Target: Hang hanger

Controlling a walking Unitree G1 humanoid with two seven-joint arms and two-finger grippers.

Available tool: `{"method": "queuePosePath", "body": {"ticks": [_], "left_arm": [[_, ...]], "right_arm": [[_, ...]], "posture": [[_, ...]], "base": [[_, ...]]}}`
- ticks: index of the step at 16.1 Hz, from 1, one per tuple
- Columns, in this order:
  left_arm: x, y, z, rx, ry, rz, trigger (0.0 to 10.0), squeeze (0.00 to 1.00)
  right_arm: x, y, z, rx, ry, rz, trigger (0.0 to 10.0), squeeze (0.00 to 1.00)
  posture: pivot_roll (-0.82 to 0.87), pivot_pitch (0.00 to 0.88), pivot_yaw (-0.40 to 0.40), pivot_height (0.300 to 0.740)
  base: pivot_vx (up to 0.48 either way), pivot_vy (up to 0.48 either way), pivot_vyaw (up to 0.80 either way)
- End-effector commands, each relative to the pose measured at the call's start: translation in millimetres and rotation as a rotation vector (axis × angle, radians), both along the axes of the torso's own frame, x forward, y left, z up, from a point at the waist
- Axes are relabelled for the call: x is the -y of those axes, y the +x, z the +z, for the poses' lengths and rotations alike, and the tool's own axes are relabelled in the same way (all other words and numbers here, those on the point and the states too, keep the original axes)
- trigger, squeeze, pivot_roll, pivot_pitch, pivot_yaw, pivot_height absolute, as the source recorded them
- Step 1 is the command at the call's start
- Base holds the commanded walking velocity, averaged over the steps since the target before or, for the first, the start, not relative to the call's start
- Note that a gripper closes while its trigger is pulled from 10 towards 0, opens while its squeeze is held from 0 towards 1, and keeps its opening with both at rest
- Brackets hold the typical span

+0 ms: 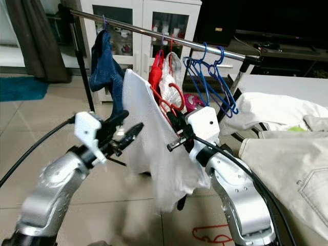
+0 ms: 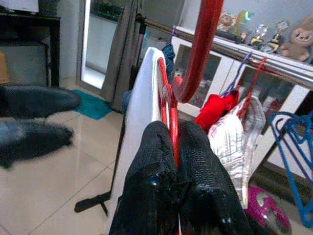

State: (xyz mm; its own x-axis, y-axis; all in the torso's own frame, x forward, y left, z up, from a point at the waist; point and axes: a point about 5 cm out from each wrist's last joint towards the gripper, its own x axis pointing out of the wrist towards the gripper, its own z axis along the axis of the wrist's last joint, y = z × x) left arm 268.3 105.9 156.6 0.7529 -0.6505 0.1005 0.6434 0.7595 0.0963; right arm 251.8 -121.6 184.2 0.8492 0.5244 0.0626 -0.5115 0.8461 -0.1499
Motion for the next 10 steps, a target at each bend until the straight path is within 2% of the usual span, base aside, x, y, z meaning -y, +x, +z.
{"method": "queuePosePath", "body": {"ticks": [1,2,3,7,9,10], "left_arm": [[7.7,2.2,-0.8,0.030,0.033,-0.019,10.0,1.00],[11.2,11.4,4.0,0.088,0.031,0.036,10.0,0.28],[12.7,17.8,8.5,0.123,0.018,0.073,10.0,0.00],[15.8,30.0,19.6,0.147,-0.078,0.116,10.0,0.00],[23.2,34.3,22.3,0.122,-0.167,0.096,10.0,0.00],[24.5,35.5,21.5,0.118,-0.172,0.097,10.0,0.00]], "right_arm": [[2.4,-2.9,8.7,0.049,0.004,-0.017,0.0,0.00],[1.9,-4.4,9.9,0.061,-0.004,-0.018,0.0,0.00],[2.1,-5.2,10.6,0.067,-0.008,-0.020,0.0,0.00],[2.0,-6.8,11.7,0.082,-0.036,-0.019,0.0,0.00],[-1.8,-8.2,11.1,0.095,-0.059,-0.009,0.0,0.00],[-3.1,-8.5,11.5,0.099,-0.060,-0.005,0.0,0.00]], "posture": [[0.07,0.031,-0.065,0.740],[0.06,0.029,-0.060,0.740],[0.05,0.028,-0.057,0.740],[0.05,0.026,-0.056,0.740],[0.05,0.026,-0.056,0.740],[0.05,0.026,-0.057,0.740]], "base": [[0.000,0.000,0.00],[0.000,0.000,0.00],[0.000,0.000,0.00],[0.000,0.000,0.00],[0.000,0.000,0.00],[0.000,0.000,0.00]]}}
